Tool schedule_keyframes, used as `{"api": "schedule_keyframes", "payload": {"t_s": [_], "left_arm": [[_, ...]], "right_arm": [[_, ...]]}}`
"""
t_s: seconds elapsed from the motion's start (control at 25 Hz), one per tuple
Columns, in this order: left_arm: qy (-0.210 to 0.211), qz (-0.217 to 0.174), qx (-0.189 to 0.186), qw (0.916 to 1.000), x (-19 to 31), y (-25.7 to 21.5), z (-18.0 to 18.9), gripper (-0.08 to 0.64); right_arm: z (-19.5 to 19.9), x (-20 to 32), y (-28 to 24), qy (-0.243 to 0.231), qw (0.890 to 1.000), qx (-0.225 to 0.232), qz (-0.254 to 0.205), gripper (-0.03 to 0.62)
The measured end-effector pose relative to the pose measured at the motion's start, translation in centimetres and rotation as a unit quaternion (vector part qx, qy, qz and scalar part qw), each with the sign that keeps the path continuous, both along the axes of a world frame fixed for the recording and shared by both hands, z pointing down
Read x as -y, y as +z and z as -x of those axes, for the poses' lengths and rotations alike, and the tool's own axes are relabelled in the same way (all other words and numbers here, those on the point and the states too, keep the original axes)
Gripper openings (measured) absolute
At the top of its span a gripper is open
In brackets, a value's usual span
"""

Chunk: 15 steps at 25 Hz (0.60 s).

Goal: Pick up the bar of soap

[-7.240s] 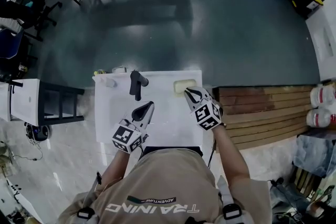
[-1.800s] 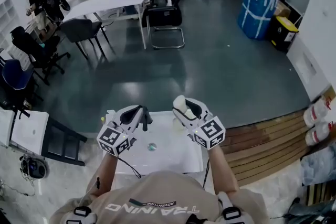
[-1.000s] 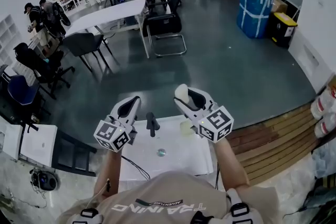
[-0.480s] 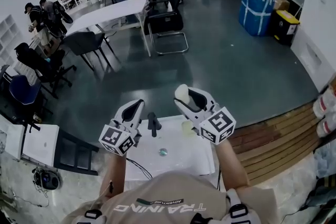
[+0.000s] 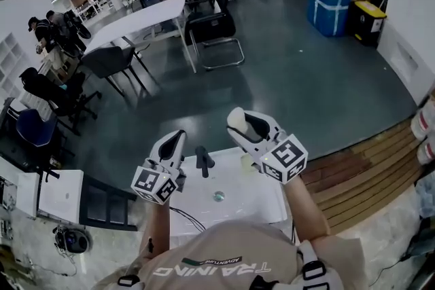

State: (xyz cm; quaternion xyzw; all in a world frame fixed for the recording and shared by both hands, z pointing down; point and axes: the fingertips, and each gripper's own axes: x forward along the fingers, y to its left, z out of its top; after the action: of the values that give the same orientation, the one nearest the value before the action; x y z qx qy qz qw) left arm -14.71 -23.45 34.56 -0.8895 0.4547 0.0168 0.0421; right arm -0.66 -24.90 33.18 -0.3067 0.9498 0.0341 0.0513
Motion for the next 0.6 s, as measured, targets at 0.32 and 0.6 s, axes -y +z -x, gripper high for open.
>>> {"api": "schedule_keyframes", "payload": {"t_s": [0.32, 0.6], "left_arm": [[0.0, 0.014, -0.004, 0.9999, -0.5, 1.1, 0.0, -0.003], [-0.002, 0.013, -0.006, 0.9999, -1.2, 1.5, -0.2, -0.003]], "right_arm": [[-0.2, -0.2, 0.4, 0.004, 1.0, 0.005, 0.002, 0.192], [-1.0, -0.8, 1.0, 0.011, 1.0, 0.004, 0.005, 0.192]]}}
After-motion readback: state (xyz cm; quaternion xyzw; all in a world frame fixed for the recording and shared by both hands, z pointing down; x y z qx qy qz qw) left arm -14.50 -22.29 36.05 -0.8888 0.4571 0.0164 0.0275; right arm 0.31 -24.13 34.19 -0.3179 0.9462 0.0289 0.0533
